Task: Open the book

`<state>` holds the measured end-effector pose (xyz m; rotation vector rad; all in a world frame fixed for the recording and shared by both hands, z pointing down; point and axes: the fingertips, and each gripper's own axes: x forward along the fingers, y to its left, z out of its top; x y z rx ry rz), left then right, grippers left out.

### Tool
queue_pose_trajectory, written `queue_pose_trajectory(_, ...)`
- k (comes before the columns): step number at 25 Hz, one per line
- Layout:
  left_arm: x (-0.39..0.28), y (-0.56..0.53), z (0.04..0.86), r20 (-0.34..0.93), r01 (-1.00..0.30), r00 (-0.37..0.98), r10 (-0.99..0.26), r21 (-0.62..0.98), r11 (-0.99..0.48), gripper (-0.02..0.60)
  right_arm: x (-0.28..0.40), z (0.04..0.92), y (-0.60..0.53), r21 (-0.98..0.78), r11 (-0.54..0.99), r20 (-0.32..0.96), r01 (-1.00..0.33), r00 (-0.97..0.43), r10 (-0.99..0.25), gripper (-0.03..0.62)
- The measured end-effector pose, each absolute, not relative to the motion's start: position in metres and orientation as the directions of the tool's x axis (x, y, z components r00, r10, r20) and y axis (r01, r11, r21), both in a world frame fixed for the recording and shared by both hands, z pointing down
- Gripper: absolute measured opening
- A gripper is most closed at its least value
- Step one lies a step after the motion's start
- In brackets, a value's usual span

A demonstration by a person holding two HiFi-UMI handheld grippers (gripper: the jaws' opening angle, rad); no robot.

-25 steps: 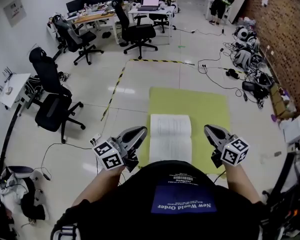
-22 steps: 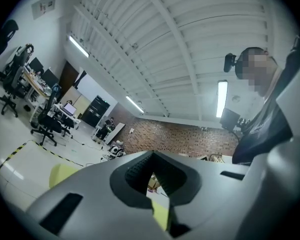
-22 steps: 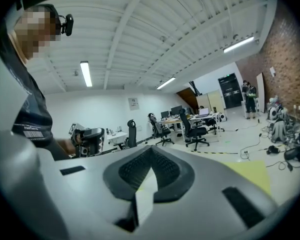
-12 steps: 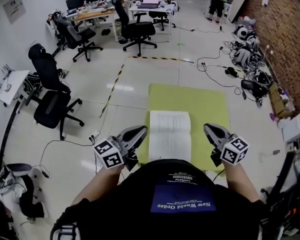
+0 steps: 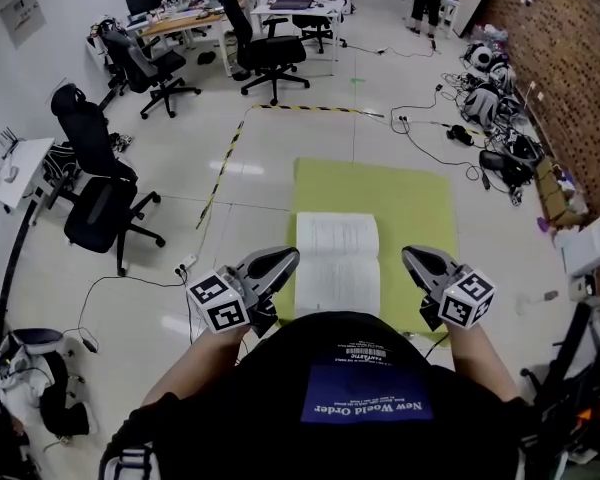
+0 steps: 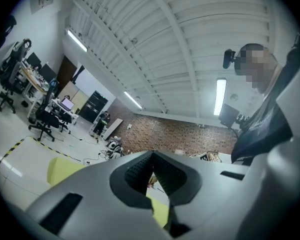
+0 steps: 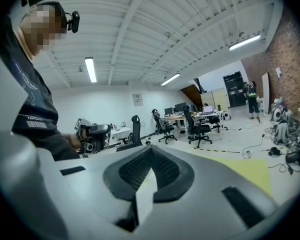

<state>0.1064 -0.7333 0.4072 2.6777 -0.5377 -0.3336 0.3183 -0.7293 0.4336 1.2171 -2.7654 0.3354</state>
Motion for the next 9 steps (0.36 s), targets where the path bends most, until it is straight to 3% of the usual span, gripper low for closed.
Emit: queue_pose_trajectory(9,0.111,-0.743,0.407,-0.141,-0.315,0.902,-0.408,0.430,-0.846,0.006,0.314,0.433,-0.741,-0.162,0.665,0.183,-0.729,-0.685,-0.705,-0.014)
